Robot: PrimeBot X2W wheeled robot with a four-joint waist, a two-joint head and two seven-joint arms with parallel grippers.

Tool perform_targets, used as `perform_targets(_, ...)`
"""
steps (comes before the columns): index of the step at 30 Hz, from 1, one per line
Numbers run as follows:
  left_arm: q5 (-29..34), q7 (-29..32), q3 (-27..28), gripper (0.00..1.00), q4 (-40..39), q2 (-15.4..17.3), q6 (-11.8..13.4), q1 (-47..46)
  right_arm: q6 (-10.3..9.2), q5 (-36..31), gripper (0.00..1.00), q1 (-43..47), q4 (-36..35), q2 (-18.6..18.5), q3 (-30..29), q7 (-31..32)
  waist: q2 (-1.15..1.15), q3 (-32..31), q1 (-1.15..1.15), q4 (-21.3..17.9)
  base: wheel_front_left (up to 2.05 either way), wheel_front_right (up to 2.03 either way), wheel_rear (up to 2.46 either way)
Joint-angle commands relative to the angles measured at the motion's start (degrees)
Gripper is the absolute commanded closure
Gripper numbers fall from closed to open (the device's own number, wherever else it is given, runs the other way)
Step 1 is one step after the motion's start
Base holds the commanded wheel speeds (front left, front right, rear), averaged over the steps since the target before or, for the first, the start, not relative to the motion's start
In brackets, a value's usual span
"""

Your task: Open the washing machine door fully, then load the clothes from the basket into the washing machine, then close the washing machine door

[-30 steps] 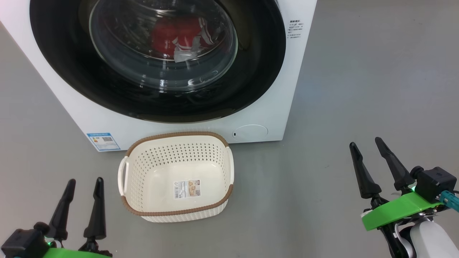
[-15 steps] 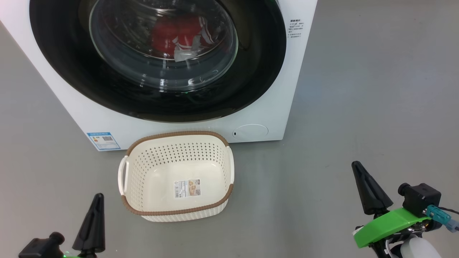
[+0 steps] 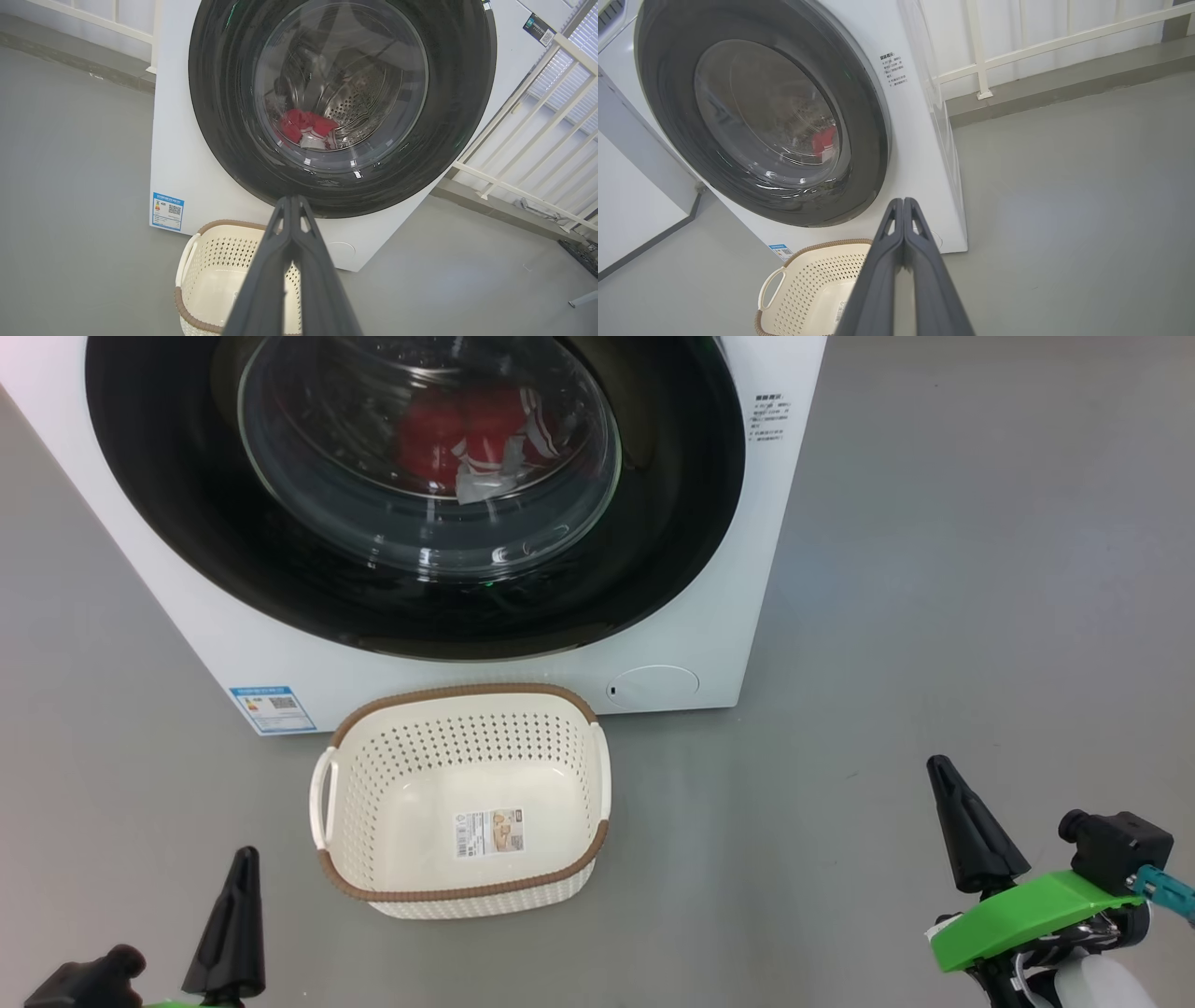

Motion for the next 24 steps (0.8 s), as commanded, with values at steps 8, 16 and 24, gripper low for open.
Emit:
perform_targets(8, -6.2, 1.6, 1.5, 1.00, -0.4, 0.4, 0.0, -2.0, -0.03, 6.7, 1.00, -0.8, -1.4, 0.3, -1.3, 1.7, 0.00, -0.4, -0.01, 0.1, 0.00, 0.00, 0.00)
perform_targets(16, -10.0, 2.6, 2.0, 1.00, -0.1, 0.2, -0.1, -2.3, -0.04, 10.7, 1.00, -0.5, -1.5, 0.7, -1.8, 2.8, 0.00, -0.7, -0.01, 0.1, 0.00, 0.00, 0.00)
perform_targets(24, -14.4, 3.9, 2.6, 1.00, 0.4, -0.1, -0.1, -2.6, -0.05, 15.3, 1.00, -0.3, -1.5, 1.3, -2.5, 4.1, 0.00, -1.0, -0.01, 0.1, 0.00, 0.00, 0.00)
